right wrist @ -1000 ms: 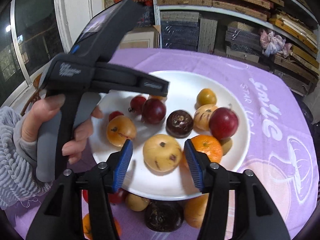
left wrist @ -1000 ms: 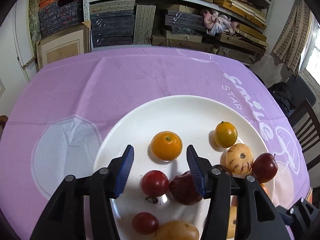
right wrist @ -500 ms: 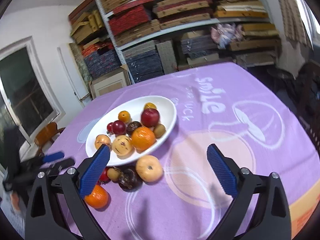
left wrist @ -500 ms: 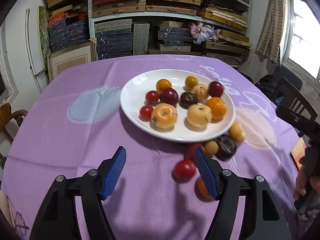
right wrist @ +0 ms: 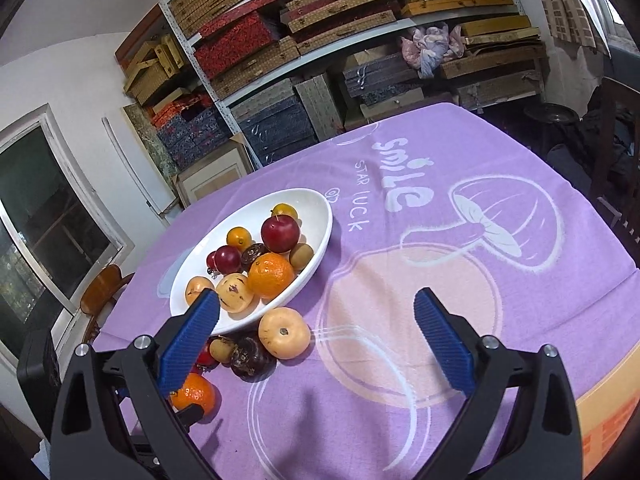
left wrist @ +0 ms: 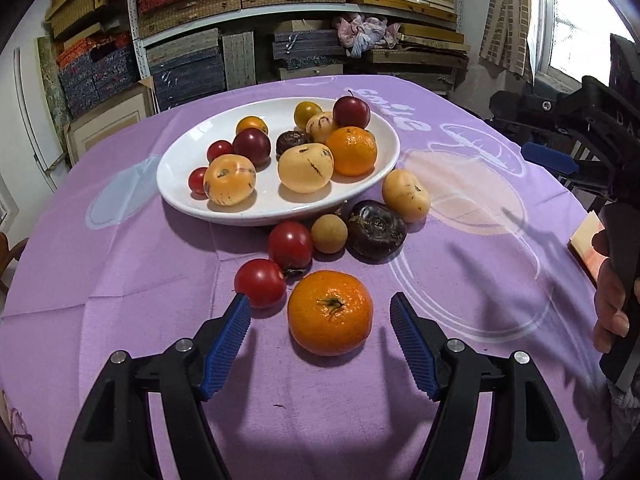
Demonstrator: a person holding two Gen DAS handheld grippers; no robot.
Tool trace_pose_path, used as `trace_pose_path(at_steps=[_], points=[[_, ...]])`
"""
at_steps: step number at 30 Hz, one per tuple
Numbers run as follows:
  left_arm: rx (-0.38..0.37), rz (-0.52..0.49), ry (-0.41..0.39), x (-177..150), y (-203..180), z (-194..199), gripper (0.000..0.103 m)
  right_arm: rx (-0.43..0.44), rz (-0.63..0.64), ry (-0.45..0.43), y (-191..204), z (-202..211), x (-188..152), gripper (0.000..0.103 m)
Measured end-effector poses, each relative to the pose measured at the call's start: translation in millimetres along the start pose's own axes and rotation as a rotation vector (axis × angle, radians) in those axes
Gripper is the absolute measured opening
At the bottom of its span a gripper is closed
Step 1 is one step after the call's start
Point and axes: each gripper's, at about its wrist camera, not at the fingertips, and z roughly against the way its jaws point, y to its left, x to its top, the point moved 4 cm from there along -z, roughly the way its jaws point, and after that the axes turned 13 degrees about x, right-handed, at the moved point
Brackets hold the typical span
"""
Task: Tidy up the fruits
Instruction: 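Withdraw both tools from the plate toward the mandarin and peach-coloured fruit, then grasp the mandarin with the left tool while the right tool grasps the peach-coloured fruit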
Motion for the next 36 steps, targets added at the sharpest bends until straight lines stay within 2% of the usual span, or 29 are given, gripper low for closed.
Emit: trace_pose_path(at_steps=[6,9,13,15,22,28,32,35,36], points=[[-0.007,0.019,0.005,-0.1,-5.9,-7.2,0.072,-0.009,-0.018,0.003,-1.4,-1.6,-0.2,0.096],[-0.002,0.026,-0.004,0.7,-5.2,-6.4,0.068,-0.013,-0.025,0.008,-2.6,-2.0,-0.9,0.096],[0.01,0.028,-0.018,0.6,-2.8,-6.5,0.057,-0.021,-0.017,0.03,-2.5,-5.1,-3.6,0.096],[-0.006,0.023,-0.022,-0.9,-3.0,-6.0,0.046,-0.028,-0.005,0.05,-1.6,-8.9,-5.2,0.096],[-0.023,0.041,-0.021,-7.0,6.0,-0.8,0.046,-0.062,0.089,0.139,10.2,-25.8,-17.4,0.096],[0.013,0.102,-0.034,-24.8,44.2,16.8,0.046,-0.106,0.194,0.24,20.1,-49.3,-35.2,0.096],[0.077,0.146,-0.063,-32.1,68.2,24.2,0.046,-0.166,0.267,0.256,26.6,-63.6,-36.5,0.096],[0.058,0.188,-0.047,-31.5,78.6,22.3,0.046,-0.187,0.276,0.259,27.8,-73.2,-35.3,0.096],[0.058,0.187,-0.046,-31.6,79.2,21.8,0.046,-0.192,0.28,0.264,28.2,-76.7,-35.6,0.091]])
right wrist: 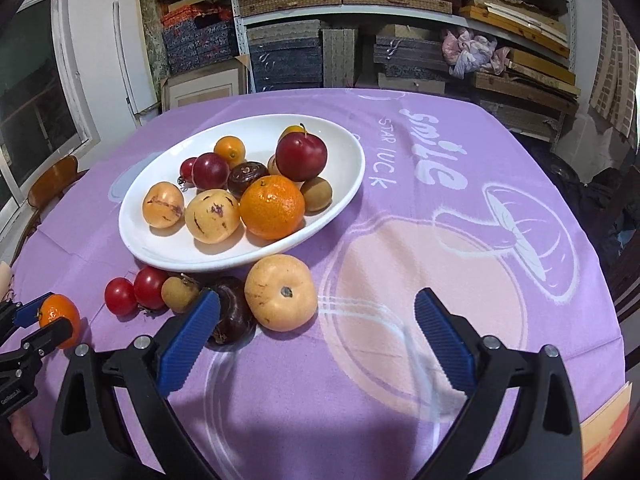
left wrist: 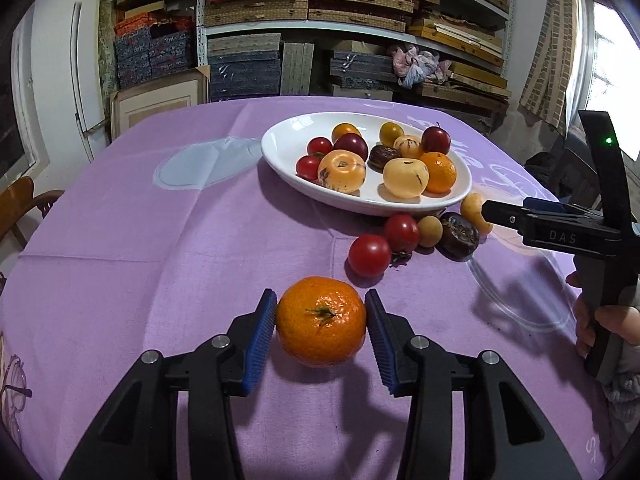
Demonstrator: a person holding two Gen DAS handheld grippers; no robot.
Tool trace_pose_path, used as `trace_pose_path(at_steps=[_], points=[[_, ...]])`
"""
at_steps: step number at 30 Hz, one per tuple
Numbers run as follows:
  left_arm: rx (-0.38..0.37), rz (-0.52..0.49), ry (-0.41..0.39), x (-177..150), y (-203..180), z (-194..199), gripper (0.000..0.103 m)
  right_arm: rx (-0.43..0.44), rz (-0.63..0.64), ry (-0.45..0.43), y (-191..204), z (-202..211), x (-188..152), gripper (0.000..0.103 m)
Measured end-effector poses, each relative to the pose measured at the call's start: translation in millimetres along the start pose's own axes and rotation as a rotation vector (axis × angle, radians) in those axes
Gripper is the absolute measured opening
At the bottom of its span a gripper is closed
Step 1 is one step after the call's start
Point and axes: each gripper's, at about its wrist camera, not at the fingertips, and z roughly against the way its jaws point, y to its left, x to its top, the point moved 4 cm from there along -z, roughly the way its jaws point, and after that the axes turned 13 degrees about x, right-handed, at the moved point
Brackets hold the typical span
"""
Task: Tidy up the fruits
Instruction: 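Grasp the mandarin with the left tool while the right tool grasps the peach-coloured fruit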
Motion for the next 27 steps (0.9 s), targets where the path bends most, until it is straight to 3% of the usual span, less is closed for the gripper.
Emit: trace_pose_path(at_steps=[3,10,18,27], points=[[-0.004,-0.015,0.001,-1.8,-1.0,-0.1,0.046,0.006,-0.001,0.031,0.9,-11.4,1.8,0.076],[-0.027,-0.015,0.024,-4.9,0.6,-3.8,0.046,0.032,-0.023,0.037,-1.9,-18.5,4.6,0.072],[-0.031,-0.013,0.032,-5.1,-0.2,-5.5,0.046,0.133,-0.063,0.044,0.0,-15.8,3.1,0.043],[-0.037,-0.008,0.038,-4.9,0.5,-6.0,0.046,0.173,-0.123,0.037,-5.9,-19.9,2.9,0.044]])
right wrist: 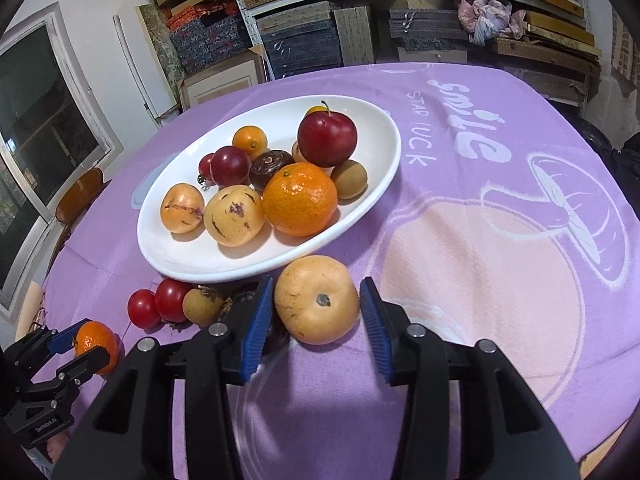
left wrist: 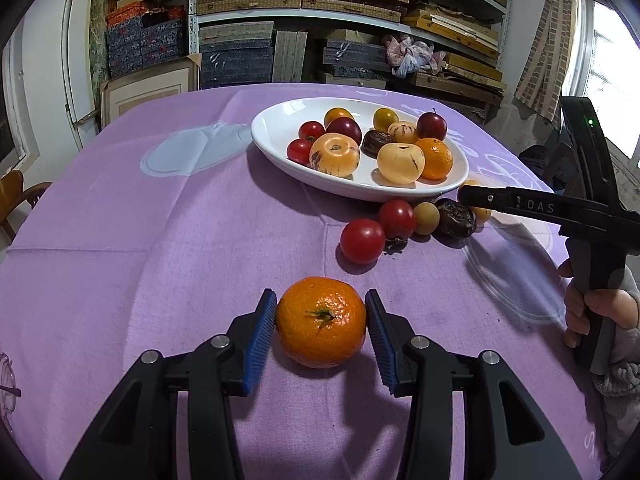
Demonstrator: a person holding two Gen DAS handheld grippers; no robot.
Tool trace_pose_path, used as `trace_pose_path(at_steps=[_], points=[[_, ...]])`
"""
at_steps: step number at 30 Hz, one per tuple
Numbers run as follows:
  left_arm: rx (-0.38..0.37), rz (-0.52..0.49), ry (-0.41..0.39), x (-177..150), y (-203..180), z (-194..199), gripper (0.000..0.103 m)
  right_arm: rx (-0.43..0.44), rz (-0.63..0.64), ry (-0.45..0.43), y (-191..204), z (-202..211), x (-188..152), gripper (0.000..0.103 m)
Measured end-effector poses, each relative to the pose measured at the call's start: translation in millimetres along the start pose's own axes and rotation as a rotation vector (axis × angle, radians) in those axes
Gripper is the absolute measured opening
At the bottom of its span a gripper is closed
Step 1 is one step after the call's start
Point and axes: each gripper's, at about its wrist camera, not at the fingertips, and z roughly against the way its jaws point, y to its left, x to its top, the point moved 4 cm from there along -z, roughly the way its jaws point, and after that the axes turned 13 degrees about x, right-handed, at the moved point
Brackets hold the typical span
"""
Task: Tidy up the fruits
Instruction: 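Grasp the mandarin with the left tool while the right tool grasps the peach-coloured fruit, then carry the mandarin and peach-coloured fruit onto the plate, open both tools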
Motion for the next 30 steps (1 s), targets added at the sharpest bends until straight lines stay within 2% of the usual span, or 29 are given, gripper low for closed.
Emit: trace_pose_path(at_steps=[7,11,15,18,22,26,30], points=[[-0.006,0.011,0.008,0.4,-0.4,-1.4,0.046,-0.016,-0.003,0.022,-2.3,-6.2,-1.2,0.043],[-0.005,0.017,0.008,0.5,-0.2,-1.1,0.046,-0.065,0.039,0.026,3.0,-2.9,-5.9,0.043],[-0.002,0.015,-0.001,1.5,-0.8,-0.1,0.046,-0.143,0.117,-0.014,13.5,10.5,-11.4,0.043],[0.003,0.02,-0.018,8.0,-1.4,1.3,0.046,-0.151,0.144,-0.07,23.8,25.0,-9.7,0.043],[0.01,0.005,-0.055,42.0,-3.2,-0.4,0.045,-0.124,0.174,-0.131,42.7,41.5,9.5,0.043],[0.034,-0.024,-0.137,105.4,-12.5,-2.4,0.044,-0.118,0.204,-0.128,59.6,38.0,44.7,0.043],[0.016,-0.014,-0.114,159.1,-23.6,-28.5,0.044,-0.11,0.215,-0.096,72.2,13.0,74.5,0.043]])
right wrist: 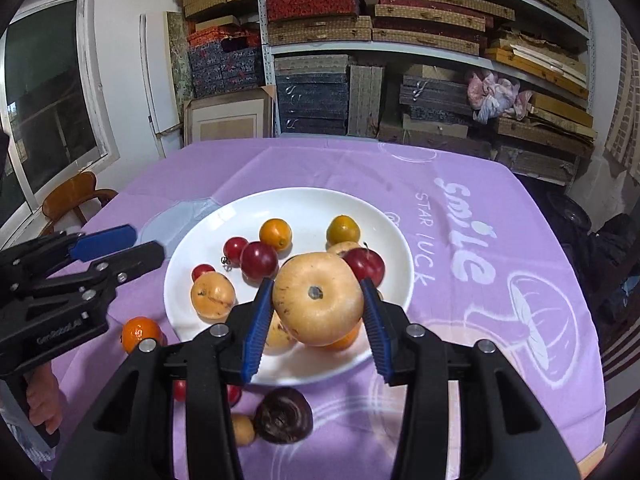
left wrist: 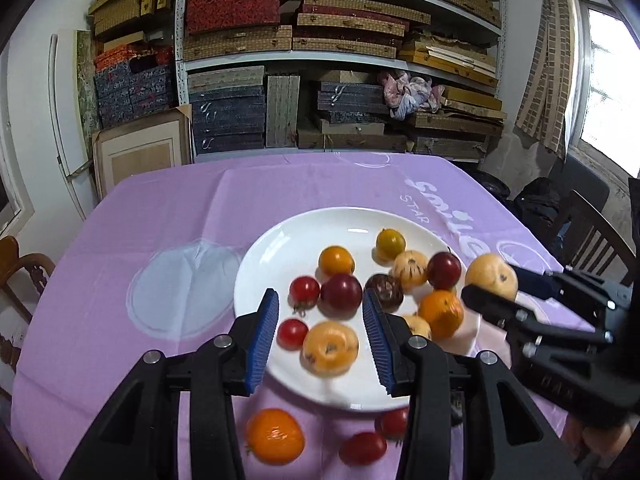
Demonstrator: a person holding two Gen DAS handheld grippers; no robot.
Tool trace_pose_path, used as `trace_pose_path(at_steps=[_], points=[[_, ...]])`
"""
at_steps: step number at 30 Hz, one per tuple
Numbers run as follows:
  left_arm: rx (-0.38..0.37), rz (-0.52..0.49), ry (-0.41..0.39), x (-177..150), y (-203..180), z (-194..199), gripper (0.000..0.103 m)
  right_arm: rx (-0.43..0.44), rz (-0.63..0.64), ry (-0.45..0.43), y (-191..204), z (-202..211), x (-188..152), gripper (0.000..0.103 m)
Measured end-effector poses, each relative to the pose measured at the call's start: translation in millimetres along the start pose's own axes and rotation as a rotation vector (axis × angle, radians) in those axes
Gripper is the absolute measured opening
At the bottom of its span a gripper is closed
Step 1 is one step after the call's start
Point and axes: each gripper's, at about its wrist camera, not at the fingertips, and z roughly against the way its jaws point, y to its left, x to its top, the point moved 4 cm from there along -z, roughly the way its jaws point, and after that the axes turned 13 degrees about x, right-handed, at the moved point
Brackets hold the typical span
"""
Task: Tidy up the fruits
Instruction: 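Carry the mandarin and peach-coloured fruit onto the plate, open both tools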
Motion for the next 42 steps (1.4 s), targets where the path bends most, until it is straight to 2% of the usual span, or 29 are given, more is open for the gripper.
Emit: trace_pose_path(at_steps=[3,4,6,7,9,11,15,17,19,21,24,26,28,33,37,41,42], points=[[0.009,0.012,0.036,10.5,1.9,-23.3,0.04,0.003,0.005,0.03,3.0,-25.3,8.5,0.043],[0.009,0.018,0.051,6.5,7.2,-25.7,0.037,0.011,0.001,0.035,3.4,-30.9,9.1,0.043],[0.01,0.021,0.083,-12.4,23.0,-22.6,0.037,0.026,0.001,0.031,3.5,-32.9,7.1,0.043],[0.04,0.009,0.09,-26.2,33.8,-18.9,0.038,0.029,0.005,0.027,3.0,-32.5,6.0,0.043],[0.083,0.011,0.086,-48.3,54.2,-10.1,0.042,0.045,-0.006,0.016,0.7,-30.9,4.0,0.043],[0.109,0.021,0.095,-64.1,71.2,-5.8,0.05,0.059,-0.022,0.006,-0.8,-28.9,2.8,0.043],[0.154,-0.04,0.099,-81.8,73.1,-13.5,0.054,0.073,-0.04,-0.002,-1.2,-26.8,-3.4,0.043],[0.142,-0.053,0.083,-83.0,69.3,-17.7,0.061,0.076,-0.038,0.0,0.7,-25.3,-6.3,0.043],[0.127,-0.059,0.086,-81.4,64.5,-24.0,0.06,0.081,-0.039,-0.001,1.7,-24.0,-7.0,0.043],[0.11,-0.067,0.123,-83.9,60.1,-35.6,0.06,0.088,-0.045,-0.009,0.5,-21.9,-6.0,0.043],[0.096,-0.034,0.15,-87.4,60.8,-47.8,0.058,0.096,-0.053,-0.018,-1.4,-19.1,-4.9,0.043],[0.071,0.015,0.149,-85.2,67.5,-48.6,0.047,0.097,-0.054,-0.02,-2.2,-17.3,-5.7,0.043],[0.031,0.041,0.156,-84.3,71.1,-48.1,0.047,0.097,-0.058,-0.019,-2.9,-17.2,-6.4,0.043],[0.058,0.018,0.074,-78.4,66.7,-25.0,0.046,0.094,-0.058,-0.017,-4.7,-14.4,-8.4,0.043],[0.042,0.012,0.015,-39.1,50.3,-7.8,0.046,0.086,-0.05,-0.013,-1.7,-20.3,-4.8,0.043],[0.045,-0.042,-0.008,-0.4,8.6,-24.9,0.046,0.035,-0.014,0.004,3.4,-36.2,7.5,0.043],[0.06,-0.038,-0.007,6.3,2.2,-32.2,0.046,-0.002,-0.009,-0.002,0.7,-37.8,12.3,0.043]])
